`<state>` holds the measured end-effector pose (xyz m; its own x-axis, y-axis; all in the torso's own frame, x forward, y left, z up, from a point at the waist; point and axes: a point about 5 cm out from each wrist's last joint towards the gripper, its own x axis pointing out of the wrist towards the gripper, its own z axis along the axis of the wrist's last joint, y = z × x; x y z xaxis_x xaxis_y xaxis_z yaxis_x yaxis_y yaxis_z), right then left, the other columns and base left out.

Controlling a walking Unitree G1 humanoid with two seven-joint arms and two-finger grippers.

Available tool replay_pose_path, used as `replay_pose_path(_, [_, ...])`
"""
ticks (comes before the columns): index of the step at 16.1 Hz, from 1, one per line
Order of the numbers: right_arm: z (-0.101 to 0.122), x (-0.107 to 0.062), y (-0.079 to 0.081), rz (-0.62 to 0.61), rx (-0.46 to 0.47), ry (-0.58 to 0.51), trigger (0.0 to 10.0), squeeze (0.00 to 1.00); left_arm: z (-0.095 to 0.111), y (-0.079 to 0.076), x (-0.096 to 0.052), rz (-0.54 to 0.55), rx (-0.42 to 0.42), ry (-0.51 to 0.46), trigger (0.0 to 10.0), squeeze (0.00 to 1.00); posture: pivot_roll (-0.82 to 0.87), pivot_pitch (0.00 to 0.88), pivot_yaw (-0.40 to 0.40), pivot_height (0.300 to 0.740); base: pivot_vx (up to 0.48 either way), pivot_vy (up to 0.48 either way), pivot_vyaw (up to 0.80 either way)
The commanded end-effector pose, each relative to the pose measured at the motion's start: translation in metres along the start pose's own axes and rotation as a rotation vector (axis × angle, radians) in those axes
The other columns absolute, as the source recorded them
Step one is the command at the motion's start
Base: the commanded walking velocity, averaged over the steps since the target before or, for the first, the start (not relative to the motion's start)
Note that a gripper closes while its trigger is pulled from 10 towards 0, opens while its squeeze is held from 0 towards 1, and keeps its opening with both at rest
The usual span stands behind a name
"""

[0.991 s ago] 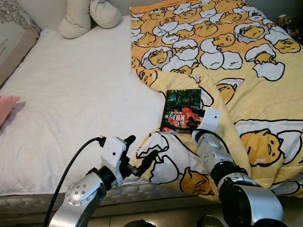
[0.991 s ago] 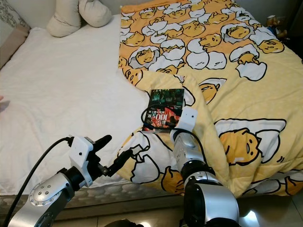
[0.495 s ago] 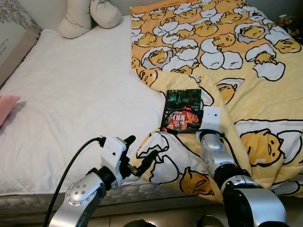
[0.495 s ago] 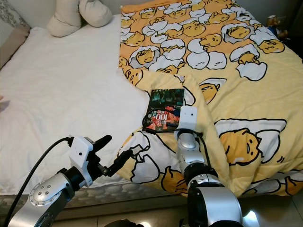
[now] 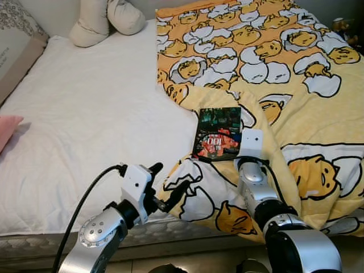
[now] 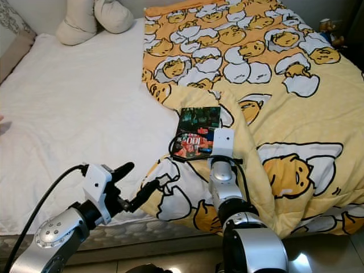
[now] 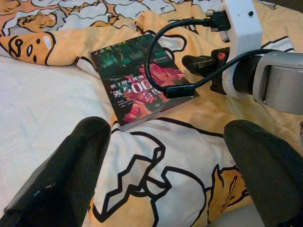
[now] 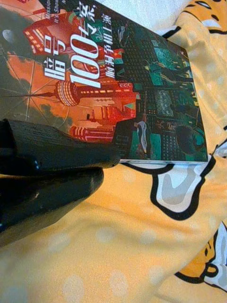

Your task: Clean up the room

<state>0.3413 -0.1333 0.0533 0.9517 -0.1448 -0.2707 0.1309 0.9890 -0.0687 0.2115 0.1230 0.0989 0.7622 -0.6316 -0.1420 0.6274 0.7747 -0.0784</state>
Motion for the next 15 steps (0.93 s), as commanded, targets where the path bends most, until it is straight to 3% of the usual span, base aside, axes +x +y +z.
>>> replay_pose_path(1, [-0.0052,-0.0029,0.0054,0.005,0.014,0.014,0.0,0.0,-0.0017,0.0034,-0.0043,0.012,0.008,0.011,10.0,0.0,0.04,0.07,0.207,0.74,0.0,0.0,0.0])
replay_pose_path(5, [-0.0068,-0.0032,0.005,-0.008,0.004,0.024,0.0,0.0,-0.0018,0.0035,-0.0041,0.013,0.008,0.012,10.0,0.0,0.04,0.075,0.208,0.74,0.0,0.0,0.0])
replay_pose_path(6, [-0.0073,-0.0031,0.0048,-0.007,0.009,0.03,10.0,1.0,-0.0017,0.0029,-0.0037,0.012,0.007,0.012,10.0,0.0,0.04,0.078,0.208,0.74,0.0,0.0,0.0])
replay_pose_path(7, [-0.0074,-0.0031,0.0049,-0.004,0.015,0.032,10.0,1.0,-0.0017,0.0026,-0.0034,0.011,0.006,0.011,10.0,0.0,0.04,0.078,0.208,0.74,0.0,0.0,0.0])
replay_pose_path(10, [-0.0083,-0.0026,0.0017,-0.024,-0.095,0.03,10.0,1.0,-0.0021,0.0016,-0.0029,0.01,0.004,0.012,10.0,0.0,0.03,0.081,0.207,0.74,0.0,0.0,0.0])
replay_pose_path(15, [-0.0093,-0.0038,0.0034,-0.03,-0.097,0.024,10.0,1.0,-0.0017,0.0017,-0.003,0.009,0.0,0.007,10.0,0.0,0.03,0.081,0.207,0.74,0.0,0.0,0.0])
